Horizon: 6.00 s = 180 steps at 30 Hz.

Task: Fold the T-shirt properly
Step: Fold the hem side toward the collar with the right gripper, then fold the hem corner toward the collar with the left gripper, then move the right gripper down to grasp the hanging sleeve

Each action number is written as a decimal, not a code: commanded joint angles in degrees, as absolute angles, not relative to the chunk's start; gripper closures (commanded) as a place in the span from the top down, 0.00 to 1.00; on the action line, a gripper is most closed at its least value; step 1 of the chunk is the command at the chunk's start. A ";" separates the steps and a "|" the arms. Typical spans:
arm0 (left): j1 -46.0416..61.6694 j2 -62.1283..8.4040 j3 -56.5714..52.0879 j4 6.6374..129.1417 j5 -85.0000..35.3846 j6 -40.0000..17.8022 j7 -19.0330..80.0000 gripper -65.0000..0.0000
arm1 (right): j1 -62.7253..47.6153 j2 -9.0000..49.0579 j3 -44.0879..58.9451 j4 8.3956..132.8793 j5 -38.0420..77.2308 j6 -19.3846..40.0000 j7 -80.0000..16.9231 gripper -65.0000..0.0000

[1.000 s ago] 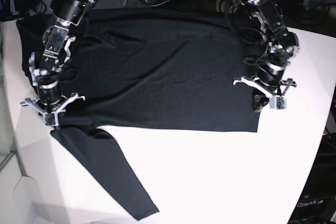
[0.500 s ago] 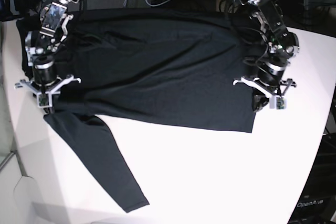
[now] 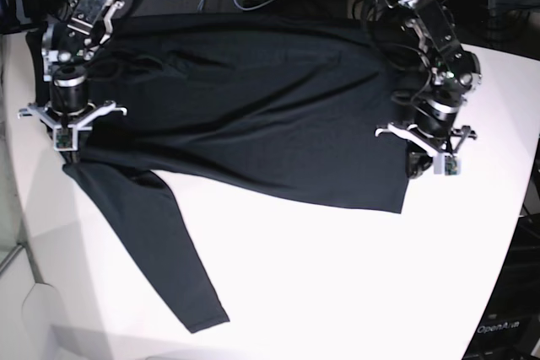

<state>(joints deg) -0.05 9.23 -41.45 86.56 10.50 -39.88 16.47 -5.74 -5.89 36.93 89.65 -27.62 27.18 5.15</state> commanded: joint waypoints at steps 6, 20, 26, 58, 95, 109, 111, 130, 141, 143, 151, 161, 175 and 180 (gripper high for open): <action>-1.01 9.00 -41.19 87.43 9.45 -40.00 14.81 0.00 | -8.13 -5.67 37.93 90.95 -26.77 26.86 6.55 0.01; -1.10 9.00 -41.10 87.34 9.45 -40.00 14.81 0.00 | -11.74 -7.96 38.11 91.03 -26.77 26.86 6.55 0.01; -1.89 9.00 -41.10 84.18 9.80 -40.00 14.81 0.01 | -11.74 -8.04 38.73 90.68 -26.77 26.86 6.55 0.01; -27.38 -0.57 -53.14 45.67 9.98 -40.00 14.90 0.49 | -11.47 -8.04 38.55 90.51 -26.68 26.86 6.55 0.01; -28.44 -2.51 -45.23 39.78 9.27 -40.00 14.46 0.00 | -10.59 -8.04 38.73 90.59 -26.68 26.86 6.55 0.01; -16.84 0.57 -44.70 61.05 4.53 -40.00 14.90 0.00 | -10.59 -8.04 38.73 90.59 -26.68 26.86 6.55 0.01; -15.43 0.57 -44.88 63.08 4.53 -40.00 14.90 0.00 | -10.59 -8.04 38.73 90.59 -26.68 26.86 6.55 0.01; -2.51 3.74 -44.70 81.36 1.63 -40.00 14.90 0.00 | -10.95 -8.13 38.81 90.59 -26.68 26.86 6.55 0.01; 3.30 3.30 -44.70 84.53 -1.54 -40.00 14.81 0.00 | -11.30 -8.13 38.81 90.77 -26.68 26.86 6.55 0.01; 4.26 3.30 -44.70 84.53 -1.54 -40.00 14.81 0.00 | -11.30 -8.13 38.81 90.77 -26.68 26.86 6.55 0.01; 6.55 1.71 -44.97 83.12 -1.54 -40.00 14.46 0.00 | -11.30 -8.13 38.81 90.59 -26.68 26.86 6.55 0.01; 6.20 0.57 -44.70 79.52 -1.54 -40.00 14.46 0.00 | -11.30 -8.13 38.90 90.59 -26.68 26.86 6.55 0.02; 6.11 1.98 -45.23 79.52 -1.98 -40.00 14.37 0.18 | -9.27 -9.00 43.82 90.59 -26.68 26.77 6.55 0.13; 6.20 2.42 -45.23 79.78 -1.98 -40.00 14.37 0.20 | -7.87 -9.00 43.82 90.59 -24.57 26.77 6.90 0.23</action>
<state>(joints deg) 6.66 2.90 -45.21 78.50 -0.75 -39.66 16.01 -8.73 -9.39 43.88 89.58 -25.50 27.14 5.13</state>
